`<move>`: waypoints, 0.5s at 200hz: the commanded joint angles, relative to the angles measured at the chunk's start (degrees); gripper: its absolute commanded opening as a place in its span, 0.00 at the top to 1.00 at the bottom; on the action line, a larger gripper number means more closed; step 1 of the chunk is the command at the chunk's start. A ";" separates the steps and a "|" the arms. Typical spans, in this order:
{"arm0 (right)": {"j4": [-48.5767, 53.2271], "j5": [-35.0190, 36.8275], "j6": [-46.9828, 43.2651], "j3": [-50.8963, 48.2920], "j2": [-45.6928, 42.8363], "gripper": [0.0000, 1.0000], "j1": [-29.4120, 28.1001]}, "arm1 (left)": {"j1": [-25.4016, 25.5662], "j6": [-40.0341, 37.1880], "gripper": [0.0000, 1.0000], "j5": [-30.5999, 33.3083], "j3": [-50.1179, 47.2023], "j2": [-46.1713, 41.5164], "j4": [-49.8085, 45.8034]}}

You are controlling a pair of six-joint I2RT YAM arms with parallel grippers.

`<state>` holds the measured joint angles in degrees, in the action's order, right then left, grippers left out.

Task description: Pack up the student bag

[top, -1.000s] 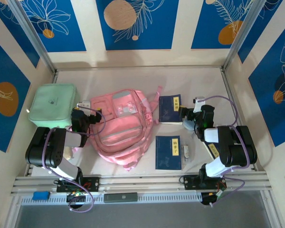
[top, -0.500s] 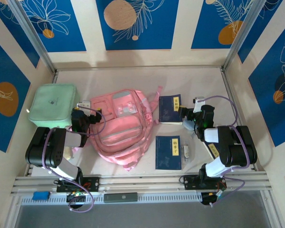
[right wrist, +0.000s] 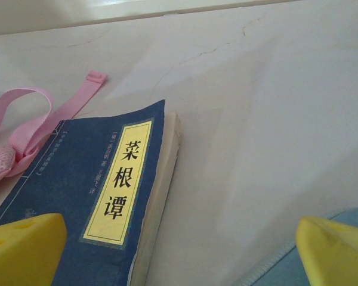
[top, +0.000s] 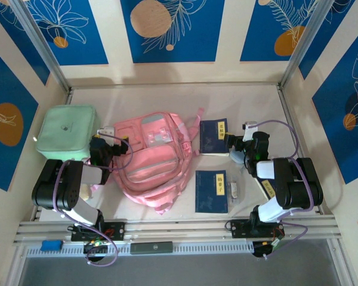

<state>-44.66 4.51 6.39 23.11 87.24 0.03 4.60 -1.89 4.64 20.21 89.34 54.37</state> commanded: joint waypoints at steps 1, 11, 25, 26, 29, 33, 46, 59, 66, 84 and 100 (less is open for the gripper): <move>3.09 0.64 0.06 2.07 -2.84 0.01 0.19 | -0.69 -0.39 0.00 -1.37 0.45 -2.16 -0.78; 5.91 0.23 -0.17 3.02 -4.45 0.01 0.13 | -0.65 -0.37 0.01 -1.23 0.06 -3.82 -1.60; 10.53 0.29 0.08 4.42 -7.27 0.01 0.19 | -0.69 -0.06 0.01 -0.22 -0.30 -7.16 -4.04; 10.53 0.29 0.08 4.42 -7.27 0.01 0.19 | -0.71 -0.01 0.01 -0.15 -0.32 -7.38 -4.20; 12.13 0.79 0.45 4.81 -8.09 0.01 0.16 | -0.66 -0.01 0.01 0.06 -0.34 -8.13 -4.78; 13.46 1.38 0.82 5.18 -8.96 0.01 0.17 | -0.73 0.09 0.01 0.20 -0.34 -9.05 -5.61; 17.49 2.48 2.32 6.11 -12.02 0.01 0.23 | -0.67 0.46 0.00 0.54 -0.04 -12.98 -9.35; 21.65 1.95 4.15 7.65 -15.12 0.01 0.43 | -0.73 1.76 0.01 0.83 0.79 -16.95 -14.38; 24.36 2.33 6.22 8.73 -16.72 0.01 0.45 | -0.72 2.65 0.01 0.82 1.48 -19.04 -17.19; 37.22 7.29 17.47 13.86 -19.82 0.01 0.76 | -0.73 5.77 0.00 0.16 4.23 -24.41 -26.19; 49.50 8.48 24.88 18.51 -20.04 0.01 2.00 | -0.73 8.33 0.01 -1.81 6.45 -28.23 -32.18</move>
<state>-15.92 8.25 16.64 35.09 68.90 0.49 4.60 1.52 4.86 22.41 66.26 34.89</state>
